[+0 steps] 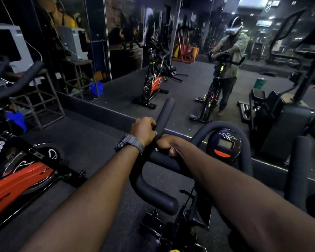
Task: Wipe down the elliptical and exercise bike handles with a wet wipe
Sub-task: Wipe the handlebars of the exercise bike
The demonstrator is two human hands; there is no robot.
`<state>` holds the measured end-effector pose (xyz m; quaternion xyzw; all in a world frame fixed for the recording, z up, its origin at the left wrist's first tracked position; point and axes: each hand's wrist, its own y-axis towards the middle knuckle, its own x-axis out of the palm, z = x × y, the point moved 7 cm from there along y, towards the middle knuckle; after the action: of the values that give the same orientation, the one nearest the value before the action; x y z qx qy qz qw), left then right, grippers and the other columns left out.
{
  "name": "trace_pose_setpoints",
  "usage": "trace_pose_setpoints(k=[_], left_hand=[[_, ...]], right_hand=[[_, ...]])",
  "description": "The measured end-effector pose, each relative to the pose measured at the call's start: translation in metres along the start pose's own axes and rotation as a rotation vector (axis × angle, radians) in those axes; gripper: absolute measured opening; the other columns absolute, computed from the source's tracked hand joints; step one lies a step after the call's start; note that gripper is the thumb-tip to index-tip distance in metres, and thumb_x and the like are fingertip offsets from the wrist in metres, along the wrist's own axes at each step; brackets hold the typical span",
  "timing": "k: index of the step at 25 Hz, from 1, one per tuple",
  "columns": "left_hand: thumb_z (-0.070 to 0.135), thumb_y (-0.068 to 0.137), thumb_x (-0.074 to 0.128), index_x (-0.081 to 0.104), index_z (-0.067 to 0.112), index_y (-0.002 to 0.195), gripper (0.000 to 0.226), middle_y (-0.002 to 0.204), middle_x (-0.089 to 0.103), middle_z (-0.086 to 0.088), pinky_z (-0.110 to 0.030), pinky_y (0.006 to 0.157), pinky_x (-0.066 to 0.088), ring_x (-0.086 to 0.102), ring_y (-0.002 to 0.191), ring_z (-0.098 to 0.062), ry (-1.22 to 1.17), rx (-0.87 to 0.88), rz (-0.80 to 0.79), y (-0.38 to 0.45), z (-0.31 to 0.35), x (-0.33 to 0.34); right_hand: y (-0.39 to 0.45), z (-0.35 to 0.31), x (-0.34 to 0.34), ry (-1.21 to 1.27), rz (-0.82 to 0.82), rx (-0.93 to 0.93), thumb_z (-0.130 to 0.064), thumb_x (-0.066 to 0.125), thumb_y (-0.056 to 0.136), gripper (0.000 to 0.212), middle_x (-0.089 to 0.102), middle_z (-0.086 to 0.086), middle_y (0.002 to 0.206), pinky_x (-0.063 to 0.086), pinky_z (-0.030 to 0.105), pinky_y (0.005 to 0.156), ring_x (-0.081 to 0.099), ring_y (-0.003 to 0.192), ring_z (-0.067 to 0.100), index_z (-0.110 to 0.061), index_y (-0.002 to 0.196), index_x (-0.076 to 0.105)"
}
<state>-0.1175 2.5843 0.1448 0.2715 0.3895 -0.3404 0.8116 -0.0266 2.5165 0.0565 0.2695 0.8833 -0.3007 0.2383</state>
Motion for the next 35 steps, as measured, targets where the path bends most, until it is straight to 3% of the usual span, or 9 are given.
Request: trace_pose_setpoints(k=[5,9,12,15,19,25,29,32,35], left_hand=[[0.019,0.084,0.068,0.065,0.028,0.122,0.038,0.118,0.069,-0.007,-0.035,0.091,0.052,0.062,0.110,-0.033,0.006,0.045,0.004,0.002,0.000,0.004],[0.017,0.086,0.065,0.066,0.027,0.123,0.038,0.120,0.068,-0.007,-0.038,0.095,0.051,0.062,0.113,-0.033,0.018,0.074,0.016,0.003,0.000,0.007],[0.017,0.086,0.065,0.066,0.026,0.121,0.036,0.121,0.067,-0.007,-0.039,0.095,0.051,0.061,0.114,-0.032,0.034,0.087,0.018,0.004,0.000,0.009],[0.019,0.085,0.068,0.066,0.024,0.122,0.038,0.122,0.067,-0.006,-0.040,0.096,0.051,0.060,0.116,-0.031,-0.001,0.094,-0.005,0.008,-0.004,0.013],[0.023,0.084,0.070,0.067,0.027,0.124,0.040,0.123,0.068,-0.005,-0.037,0.096,0.051,0.061,0.116,-0.029,-0.032,0.068,0.005,0.007,-0.008,0.013],[0.021,0.083,0.069,0.075,0.011,0.085,0.012,0.090,0.074,-0.013,-0.031,0.069,0.050,0.069,0.088,-0.030,-0.076,-0.054,0.026,-0.024,-0.041,0.009],[0.024,0.083,0.077,0.080,0.019,0.092,0.011,0.091,0.076,0.006,-0.023,0.076,0.051,0.068,0.087,-0.009,-0.235,-0.060,-0.047,-0.055,-0.063,0.002],[0.018,0.084,0.074,0.079,0.019,0.084,0.005,0.081,0.073,0.008,-0.023,0.071,0.051,0.066,0.078,-0.007,-0.238,-0.094,-0.037,-0.075,-0.067,-0.006],[0.015,0.083,0.069,0.070,0.025,0.064,0.022,0.065,0.066,0.012,-0.022,0.063,0.047,0.065,0.069,-0.012,-0.216,-0.174,0.029,-0.094,-0.081,-0.009]], right_hand=[[0.037,0.002,-0.058,0.662,0.314,0.113,0.010,0.034,0.092,0.032,0.046,0.010,0.062,0.038,0.019,0.035,0.046,0.031,0.014,-0.011,0.070,0.046],[0.042,-0.017,-0.119,0.904,0.596,0.007,0.010,0.041,0.089,0.032,0.046,0.004,0.060,0.027,0.013,0.035,0.036,0.030,0.008,-0.010,0.067,0.056],[0.029,-0.038,-0.145,0.653,0.720,-0.122,-0.003,0.056,0.088,0.021,0.065,-0.001,0.074,0.040,0.020,0.053,0.056,0.064,0.013,-0.011,0.084,0.075],[0.008,-0.073,-0.157,-0.062,0.802,-0.323,-0.007,0.056,0.091,0.026,0.071,0.004,0.102,0.045,0.023,0.075,0.063,0.092,0.020,-0.017,0.102,0.076],[-0.017,-0.110,-0.117,-0.822,0.705,-0.668,-0.004,0.063,0.079,0.010,0.068,0.019,0.091,0.048,0.036,0.072,0.063,0.089,0.036,-0.006,0.083,0.072],[-0.056,-0.081,-0.003,-0.962,0.357,-0.731,-0.008,0.058,0.086,0.015,0.067,0.019,0.094,0.048,0.040,0.078,0.062,0.092,0.033,-0.004,0.095,0.069],[-0.059,-0.082,-0.031,-0.900,0.367,-0.640,-0.036,0.048,0.089,0.035,0.068,0.015,0.098,0.054,0.040,0.078,0.066,0.096,0.031,-0.013,0.102,0.071],[-0.069,-0.081,-0.004,-0.899,0.365,-0.594,-0.024,0.060,0.087,0.021,0.070,0.014,0.097,0.056,0.039,0.077,0.067,0.095,0.034,-0.015,0.102,0.071],[-0.096,-0.072,0.042,-0.892,0.173,-0.789,-0.018,0.062,0.086,0.023,0.070,0.008,0.103,0.056,0.041,0.082,0.066,0.098,0.029,-0.023,0.106,0.073]])
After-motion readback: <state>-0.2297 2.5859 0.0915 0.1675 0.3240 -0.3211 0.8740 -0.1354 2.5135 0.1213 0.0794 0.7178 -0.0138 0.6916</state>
